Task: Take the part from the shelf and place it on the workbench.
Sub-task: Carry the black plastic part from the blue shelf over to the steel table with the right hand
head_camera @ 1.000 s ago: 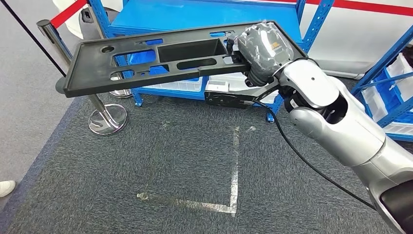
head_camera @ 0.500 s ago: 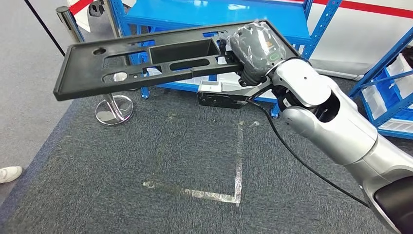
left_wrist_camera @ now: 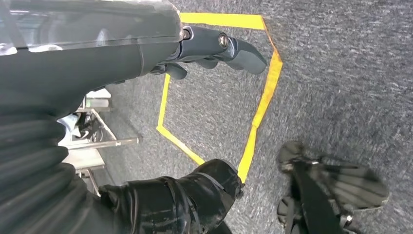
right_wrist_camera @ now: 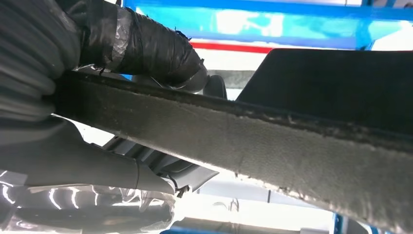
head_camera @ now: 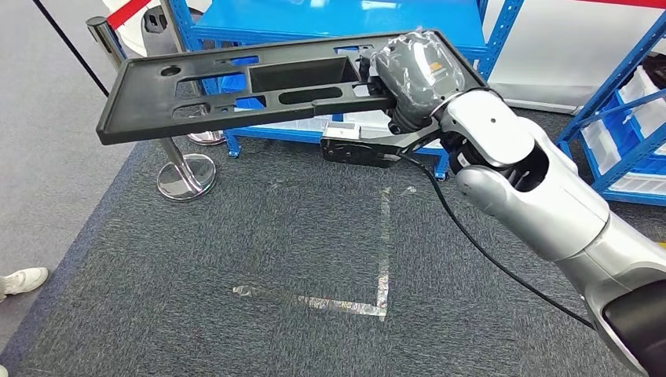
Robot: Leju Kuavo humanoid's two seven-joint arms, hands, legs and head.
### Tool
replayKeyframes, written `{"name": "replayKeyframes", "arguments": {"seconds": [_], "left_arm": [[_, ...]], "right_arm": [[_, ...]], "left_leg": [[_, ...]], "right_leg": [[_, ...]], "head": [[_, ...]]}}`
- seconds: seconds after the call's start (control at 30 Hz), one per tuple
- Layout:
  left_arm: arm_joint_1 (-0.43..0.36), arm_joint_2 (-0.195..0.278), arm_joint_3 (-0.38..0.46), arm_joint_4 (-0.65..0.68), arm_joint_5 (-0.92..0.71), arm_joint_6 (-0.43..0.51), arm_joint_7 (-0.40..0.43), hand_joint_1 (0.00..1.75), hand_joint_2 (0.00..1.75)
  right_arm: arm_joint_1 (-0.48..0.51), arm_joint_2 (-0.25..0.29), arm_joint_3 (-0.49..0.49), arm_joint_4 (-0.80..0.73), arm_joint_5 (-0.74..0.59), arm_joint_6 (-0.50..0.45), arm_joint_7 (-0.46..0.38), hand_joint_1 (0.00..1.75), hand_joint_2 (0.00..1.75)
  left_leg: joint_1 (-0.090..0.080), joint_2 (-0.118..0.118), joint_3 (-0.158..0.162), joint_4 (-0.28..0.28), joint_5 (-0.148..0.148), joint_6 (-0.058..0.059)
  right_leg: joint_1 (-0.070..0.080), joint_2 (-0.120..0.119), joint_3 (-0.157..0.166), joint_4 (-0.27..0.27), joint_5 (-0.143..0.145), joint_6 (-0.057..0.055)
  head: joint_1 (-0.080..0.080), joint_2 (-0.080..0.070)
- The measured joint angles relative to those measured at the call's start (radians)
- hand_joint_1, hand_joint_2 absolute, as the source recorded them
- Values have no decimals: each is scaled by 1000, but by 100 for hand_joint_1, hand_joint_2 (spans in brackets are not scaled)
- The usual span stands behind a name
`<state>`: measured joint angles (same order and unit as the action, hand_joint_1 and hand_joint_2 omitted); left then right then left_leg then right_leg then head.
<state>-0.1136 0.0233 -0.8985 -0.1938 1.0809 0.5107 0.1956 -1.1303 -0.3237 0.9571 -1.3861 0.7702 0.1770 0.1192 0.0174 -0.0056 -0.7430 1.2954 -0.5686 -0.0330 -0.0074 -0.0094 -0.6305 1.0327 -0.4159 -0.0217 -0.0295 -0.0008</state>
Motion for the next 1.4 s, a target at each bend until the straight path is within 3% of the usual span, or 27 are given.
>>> {"name": "replayKeyframes", "arguments": {"seconds": [0.03,0.07,0.13,0.2,0.23,0.37,0.5,0.67,0.8,0.87,0.93,1.0,1.03,1.07,1.13,1.2,1.27,1.33,1.4], "left_arm": [[0,0,-1,0,0,0,2,0,175],[0,0,-1,0,0,-1,4,0,175],[0,0,-2,0,0,-2,9,0,175],[-2,0,-4,0,-1,-3,13,0,175],[-2,0,-6,0,-2,-4,15,0,175],[2,-1,-9,0,-3,-8,19,0,175],[3,-1,-9,0,-1,-12,15,0,175],[5,-1,-11,0,0,-20,19,0,175],[6,-1,-14,0,-4,-30,20,0,175],[7,-1,-16,0,-6,-32,20,0,175],[6,-1,-16,0,-7,-34,20,0,175],[6,-1,-16,0,-7,-37,19,0,175],[6,-1,-16,0,-7,-38,19,0,175],[6,0,-16,0,-7,-40,19,0,175],[7,0,-17,0,-7,-43,17,0,175],[8,0,-17,0,-7,-45,15,0,175],[9,0,-17,0,-7,-46,13,0,175],[11,-1,-17,0,-6,-46,12,0,175],[11,-2,-17,0,-6,-46,11,0,175]], "right_arm": [[0,1,2,2,-1,0,0,175,175],[1,2,4,3,-2,0,0,175,175],[0,3,7,6,-5,0,2,175,175],[-1,4,9,9,-4,0,7,175,175],[-1,6,10,11,-4,1,10,175,175],[-4,10,17,19,5,2,13,175,175],[-13,12,23,27,18,14,24,175,175],[-37,12,29,65,20,21,37,175,175],[-77,11,29,125,20,21,47,175,175],[-100,9,29,152,20,22,48,175,175],[-117,7,29,182,19,24,48,175,175],[-127,6,29,214,19,27,48,175,175],[-132,4,29,229,19,29,49,175,175],[-138,2,29,242,19,29,50,175,175],[-155,-3,29,267,19,29,52,175,175],[-172,-6,29,289,18,28,53,175,175],[-183,-6,29,306,18,27,54,175,175],[-191,-6,29,318,18,27,54,175,175],[-196,-7,29,329,17,26,54,175,175]], "left_leg": [[0,0,6,4,5,-2],[1,0,33,-36,26,-3],[-1,0,110,-164,68,2],[-5,-2,150,-238,84,14],[-6,-2,150,-242,85,19],[-6,-2,148,-249,91,25],[-10,-2,144,-248,95,35],[-16,-3,140,-246,97,44],[-13,-5,144,-261,107,62],[-8,-8,152,-275,114,69],[-7,-15,154,-278,114,70],[-5,-28,156,-277,112,69],[-3,-37,158,-275,110,66],[-1,-47,161,-273,106,62],[2,-66,160,-266,97,51],[5,-82,152,-265,94,36],[10,-98,149,-270,96,20],[10,-70,137,-247,81,9],[7,-19,84,-149,40,2]], "right_leg": [[0,0,-7,4,3,1],[0,1,-13,9,4,3],[1,1,-23,19,7,8],[3,1,-30,25,12,17],[6,2,-32,24,13,22],[8,2,-32,16,12,8],[4,3,-30,5,29,32],[-2,3,-31,0,34,43],[-6,1,-35,0,31,55],[-5,4,-64,59,-6,59],[-8,7,-124,187,-62,61],[-12,7,-163,262,-74,63],[-14,8,-155,243,-52,62],[-17,13,-130,189,-18,62],[-23,45,-69,68,26,60],[-21,65,-40,16,25,55],[-17,49,-35,7,19,45],[-18,31,-25,-1,16,31],[-16,13,-15,-6,11,18]], "head": [[0,0],[0,0],[0,0],[1,0],[1,0],[7,0],[7,0],[7,0],[7,0],[10,0],[12,0],[12,0],[12,0],[12,0],[13,0],[13,0],[15,0],[14,0],[9,0]]}}
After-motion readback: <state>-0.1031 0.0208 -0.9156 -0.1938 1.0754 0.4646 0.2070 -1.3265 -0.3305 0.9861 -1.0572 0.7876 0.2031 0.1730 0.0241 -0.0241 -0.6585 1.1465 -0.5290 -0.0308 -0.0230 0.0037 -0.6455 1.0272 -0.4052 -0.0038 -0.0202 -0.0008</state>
